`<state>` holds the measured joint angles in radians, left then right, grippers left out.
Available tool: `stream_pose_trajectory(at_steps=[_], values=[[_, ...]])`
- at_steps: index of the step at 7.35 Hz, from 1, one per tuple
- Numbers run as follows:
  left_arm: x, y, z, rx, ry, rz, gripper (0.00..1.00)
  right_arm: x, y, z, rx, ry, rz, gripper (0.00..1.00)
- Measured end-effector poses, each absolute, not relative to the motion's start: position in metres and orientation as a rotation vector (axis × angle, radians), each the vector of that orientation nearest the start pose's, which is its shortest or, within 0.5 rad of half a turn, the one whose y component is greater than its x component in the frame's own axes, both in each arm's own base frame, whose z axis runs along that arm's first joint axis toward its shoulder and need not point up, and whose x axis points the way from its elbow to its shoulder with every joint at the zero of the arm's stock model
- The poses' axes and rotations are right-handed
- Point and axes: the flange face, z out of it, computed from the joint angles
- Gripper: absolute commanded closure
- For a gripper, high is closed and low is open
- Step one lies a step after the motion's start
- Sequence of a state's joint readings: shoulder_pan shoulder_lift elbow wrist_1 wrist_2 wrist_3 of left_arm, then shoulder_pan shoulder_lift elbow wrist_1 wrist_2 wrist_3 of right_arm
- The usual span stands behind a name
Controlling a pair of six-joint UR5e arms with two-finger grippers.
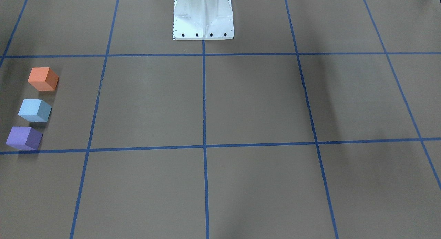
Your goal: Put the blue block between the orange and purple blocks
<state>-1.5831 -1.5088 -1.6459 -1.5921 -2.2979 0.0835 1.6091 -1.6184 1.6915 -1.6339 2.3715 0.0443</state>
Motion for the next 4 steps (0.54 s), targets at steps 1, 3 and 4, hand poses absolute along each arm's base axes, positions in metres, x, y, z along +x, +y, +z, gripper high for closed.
stream_pose_trajectory(at_steps=[1,3,4], values=[[-0.0728,-0.4674,0.6522,0.065,0.725,0.071,0.0,0.0798,-0.469,0.6263,0.008,-0.801,0.074,0.0],[-0.0728,-0.468,0.6517,0.065,0.725,0.069,0.0,0.0799,-0.47,0.6262,0.008,-0.8,0.074,0.0],[-0.0728,-0.4684,0.6511,0.066,0.725,0.069,0.0,0.08,-0.4703,0.6266,0.008,-0.8,0.074,0.0]])
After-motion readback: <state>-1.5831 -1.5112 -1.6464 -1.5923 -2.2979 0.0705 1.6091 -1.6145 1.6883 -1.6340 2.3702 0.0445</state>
